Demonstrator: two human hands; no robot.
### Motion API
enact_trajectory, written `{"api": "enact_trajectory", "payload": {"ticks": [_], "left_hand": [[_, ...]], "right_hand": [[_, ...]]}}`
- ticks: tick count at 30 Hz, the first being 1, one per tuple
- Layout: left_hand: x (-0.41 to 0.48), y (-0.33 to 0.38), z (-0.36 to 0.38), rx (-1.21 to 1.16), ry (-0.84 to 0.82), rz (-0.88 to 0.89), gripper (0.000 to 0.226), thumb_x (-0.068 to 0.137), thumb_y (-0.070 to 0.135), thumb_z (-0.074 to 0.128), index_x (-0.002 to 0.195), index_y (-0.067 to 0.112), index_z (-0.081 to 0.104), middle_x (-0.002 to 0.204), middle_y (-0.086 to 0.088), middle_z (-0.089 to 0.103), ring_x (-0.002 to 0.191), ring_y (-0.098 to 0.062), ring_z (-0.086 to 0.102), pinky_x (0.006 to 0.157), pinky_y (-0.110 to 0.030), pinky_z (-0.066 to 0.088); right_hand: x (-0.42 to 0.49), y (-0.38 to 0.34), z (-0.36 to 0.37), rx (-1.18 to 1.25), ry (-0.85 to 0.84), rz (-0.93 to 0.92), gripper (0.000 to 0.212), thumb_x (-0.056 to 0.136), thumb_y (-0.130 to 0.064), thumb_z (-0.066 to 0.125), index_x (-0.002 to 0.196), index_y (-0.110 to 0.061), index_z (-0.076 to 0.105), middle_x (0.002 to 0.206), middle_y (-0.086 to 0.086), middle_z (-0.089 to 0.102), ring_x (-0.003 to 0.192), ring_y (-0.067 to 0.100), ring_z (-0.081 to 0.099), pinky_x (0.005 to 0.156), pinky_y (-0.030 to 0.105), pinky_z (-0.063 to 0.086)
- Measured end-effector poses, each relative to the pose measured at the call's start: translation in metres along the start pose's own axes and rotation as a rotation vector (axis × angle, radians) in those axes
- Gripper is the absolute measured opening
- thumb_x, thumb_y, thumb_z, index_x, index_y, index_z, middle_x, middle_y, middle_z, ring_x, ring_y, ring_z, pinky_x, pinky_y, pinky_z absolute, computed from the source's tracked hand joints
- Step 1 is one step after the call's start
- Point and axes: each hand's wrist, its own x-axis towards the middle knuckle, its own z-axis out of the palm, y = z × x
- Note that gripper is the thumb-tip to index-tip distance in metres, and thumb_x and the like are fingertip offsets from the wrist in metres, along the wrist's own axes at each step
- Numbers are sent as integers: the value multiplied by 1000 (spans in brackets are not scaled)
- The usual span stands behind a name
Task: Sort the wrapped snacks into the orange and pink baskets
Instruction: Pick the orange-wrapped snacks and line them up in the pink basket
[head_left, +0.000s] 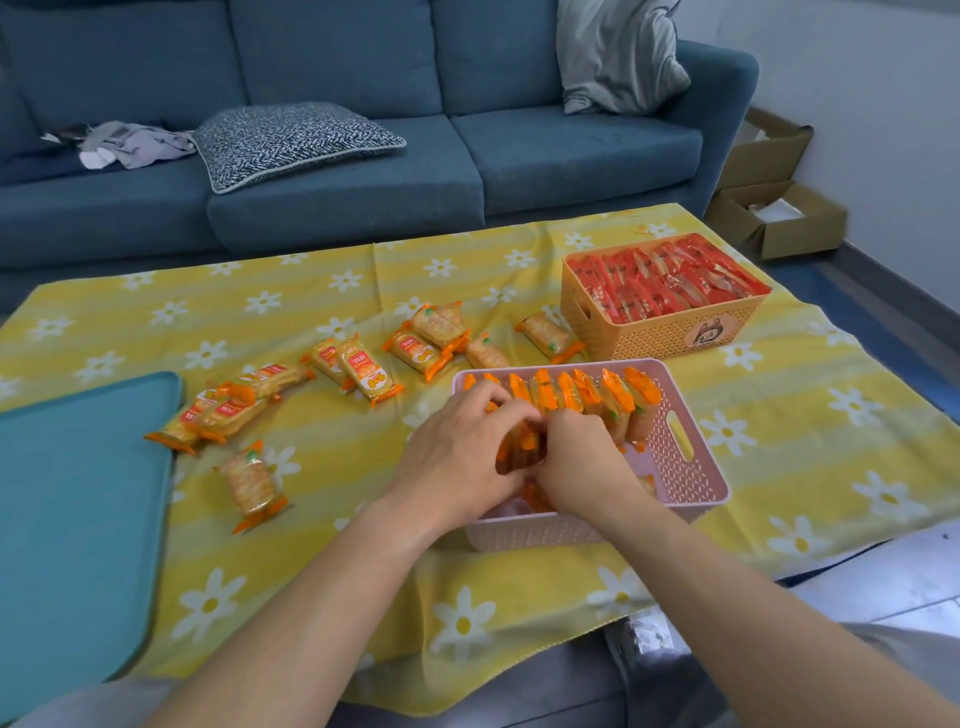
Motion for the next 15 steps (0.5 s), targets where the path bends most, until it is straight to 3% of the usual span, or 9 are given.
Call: {"api": "enact_trajectory", "payload": {"ticks": [3,6,10,15], "left_hand": [[3,-2,6,48,45,-9,35,78,29,73,110,37,64,114,11,49,106,-17,52,79,-40,51],[5,-1,10,60,83,-3,27,78,28,74,101,36,63,109,12,48,103,-15,51,74,-39,52],[7,2,13,100,112,-3,22,79,29,72,98,36,63,106,13,48,100,-14,51,66,-30,45],[7,6,15,131,144,-12,21,77,27,71,95,34,63,101,12,48,96,-15,51,63,-28,39]], "right_hand": [[0,7,-6,-63,-105,28,25,82,-29,66,106,-23,71,100,5,73,96,30,69,75,38,57],[-1,16,-11,-224,-239,25,34,82,-40,70,116,-34,70,114,0,70,109,28,66,78,33,50],[8,25,-4,-335,-354,31,40,81,-38,74,116,-20,71,123,12,62,114,31,62,91,37,54],[7,27,-10,-392,-264,-15,33,88,-35,66,110,-11,71,116,13,69,110,31,65,87,36,54]]}}
